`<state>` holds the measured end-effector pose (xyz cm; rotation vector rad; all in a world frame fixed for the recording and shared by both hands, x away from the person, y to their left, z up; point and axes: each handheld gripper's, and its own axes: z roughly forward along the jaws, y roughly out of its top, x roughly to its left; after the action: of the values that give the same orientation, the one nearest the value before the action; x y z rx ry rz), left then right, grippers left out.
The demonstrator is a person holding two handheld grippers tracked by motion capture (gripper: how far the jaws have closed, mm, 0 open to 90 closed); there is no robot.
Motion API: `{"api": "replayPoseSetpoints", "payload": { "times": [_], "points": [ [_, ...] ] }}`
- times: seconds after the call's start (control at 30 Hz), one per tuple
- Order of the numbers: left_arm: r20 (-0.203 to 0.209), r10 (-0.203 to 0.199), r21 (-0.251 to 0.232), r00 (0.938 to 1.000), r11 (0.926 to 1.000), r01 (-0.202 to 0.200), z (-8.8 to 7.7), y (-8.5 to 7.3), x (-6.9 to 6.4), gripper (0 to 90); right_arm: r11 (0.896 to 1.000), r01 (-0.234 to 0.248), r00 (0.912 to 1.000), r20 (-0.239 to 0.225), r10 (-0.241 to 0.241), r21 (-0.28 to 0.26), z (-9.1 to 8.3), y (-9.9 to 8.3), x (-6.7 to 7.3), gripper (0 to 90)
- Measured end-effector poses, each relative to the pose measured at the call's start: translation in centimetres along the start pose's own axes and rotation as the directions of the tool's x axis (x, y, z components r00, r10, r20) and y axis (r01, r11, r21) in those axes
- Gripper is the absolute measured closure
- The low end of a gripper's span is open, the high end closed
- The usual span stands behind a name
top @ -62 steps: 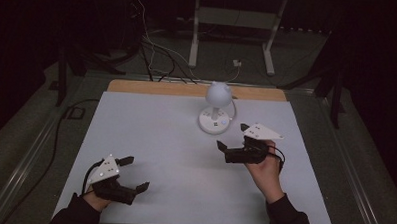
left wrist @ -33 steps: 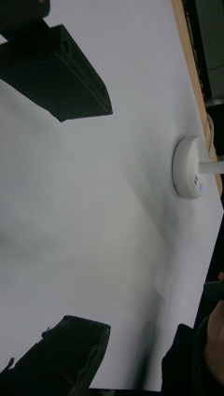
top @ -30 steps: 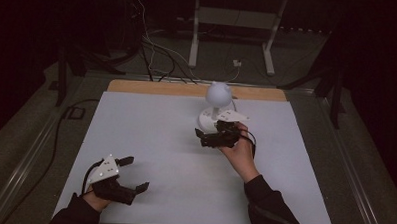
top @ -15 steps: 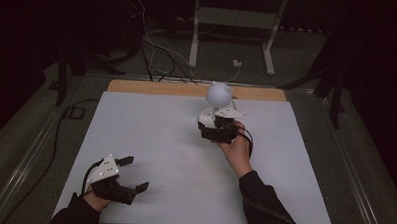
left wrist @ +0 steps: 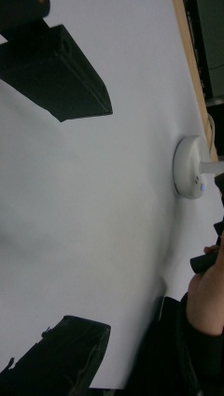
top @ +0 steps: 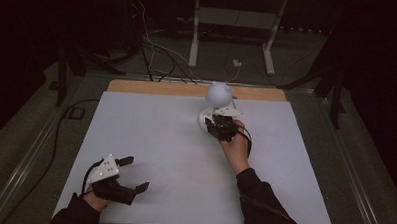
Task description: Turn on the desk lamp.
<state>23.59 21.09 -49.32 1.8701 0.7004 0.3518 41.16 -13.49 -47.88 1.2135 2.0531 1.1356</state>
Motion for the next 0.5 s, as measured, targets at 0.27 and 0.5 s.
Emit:
{"api": "replayPoseSetpoints", "payload": {
  "times": [0.27, 0.5],
  "points": [
    [0.002, -0.004, 0.007, 1.0, 1.0, 0.004, 0.1, 0.0, 0.0, 0.4, 0.999, 0.013, 0.9999, -0.009, -0.012, 0.049, 1.5, -0.4, -0.3, 76.8],
    [0.002, -0.005, 0.007, 1.0, 1.0, 0.005, 0.0, 0.0, 0.0, 0.4, 0.996, 0.041, 0.9991, 0.008, -0.041, 0.078, 2.5, -0.7, -0.6, 89.9]
  ]
}}
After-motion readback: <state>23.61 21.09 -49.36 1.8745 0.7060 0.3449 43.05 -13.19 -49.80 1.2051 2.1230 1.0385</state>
